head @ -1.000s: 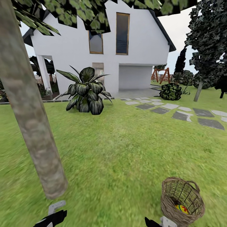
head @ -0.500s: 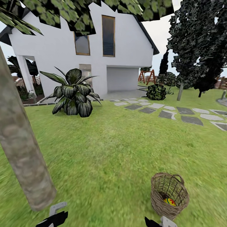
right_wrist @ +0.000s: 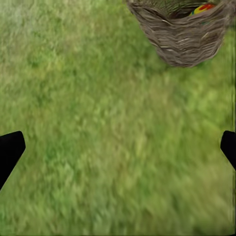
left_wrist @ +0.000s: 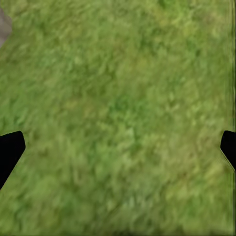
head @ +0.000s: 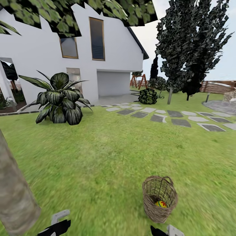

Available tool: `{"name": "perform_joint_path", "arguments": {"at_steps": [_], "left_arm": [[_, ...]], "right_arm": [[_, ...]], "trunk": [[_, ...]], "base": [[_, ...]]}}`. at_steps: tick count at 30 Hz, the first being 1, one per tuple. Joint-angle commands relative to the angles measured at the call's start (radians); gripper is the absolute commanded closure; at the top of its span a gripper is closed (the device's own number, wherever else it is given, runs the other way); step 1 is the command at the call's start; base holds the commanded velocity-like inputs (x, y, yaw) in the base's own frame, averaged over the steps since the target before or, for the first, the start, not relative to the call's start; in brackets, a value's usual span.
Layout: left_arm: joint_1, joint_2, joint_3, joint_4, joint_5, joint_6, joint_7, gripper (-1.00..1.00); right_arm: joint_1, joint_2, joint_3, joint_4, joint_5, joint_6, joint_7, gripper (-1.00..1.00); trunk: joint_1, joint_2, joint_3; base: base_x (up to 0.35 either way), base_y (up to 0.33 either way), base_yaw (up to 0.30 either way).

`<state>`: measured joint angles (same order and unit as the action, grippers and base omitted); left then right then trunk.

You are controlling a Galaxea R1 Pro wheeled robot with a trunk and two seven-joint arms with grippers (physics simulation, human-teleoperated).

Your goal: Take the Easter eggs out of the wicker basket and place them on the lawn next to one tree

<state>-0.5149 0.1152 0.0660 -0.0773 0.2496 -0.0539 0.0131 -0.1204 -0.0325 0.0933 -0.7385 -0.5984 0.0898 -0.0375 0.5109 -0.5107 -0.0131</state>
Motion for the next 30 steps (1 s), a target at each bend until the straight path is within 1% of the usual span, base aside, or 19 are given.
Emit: {"name": "perform_joint_path", "arguments": {"at_steps": [1,21,30], "left_arm": [[-0.001,0.000,0.006,0.001,0.000,-0.003,0.001,-1.00],[-0.001,-0.001,0.006,0.001,0.000,-0.006,0.001,-1.00],[-0.001,-0.002,0.006,0.001,0.000,-0.007,0.001,-1.00]], "right_arm": [[0.000,-0.001,0.005,-0.001,-0.008,0.002,-0.004,-1.00],[0.000,-0.001,0.005,-0.001,-0.008,0.002,-0.004,-1.00],[0.000,0.000,0.005,-0.001,-0.008,-0.001,-0.004,-1.00]], "trunk": [[0.000,-0.001,0.000],[0.000,-0.001,0.018],[0.000,-0.001,0.026]], "base": [[0.000,-0.275,-0.256],[0.000,-0.288,-0.256],[0.000,-0.233,-0.256]]}}
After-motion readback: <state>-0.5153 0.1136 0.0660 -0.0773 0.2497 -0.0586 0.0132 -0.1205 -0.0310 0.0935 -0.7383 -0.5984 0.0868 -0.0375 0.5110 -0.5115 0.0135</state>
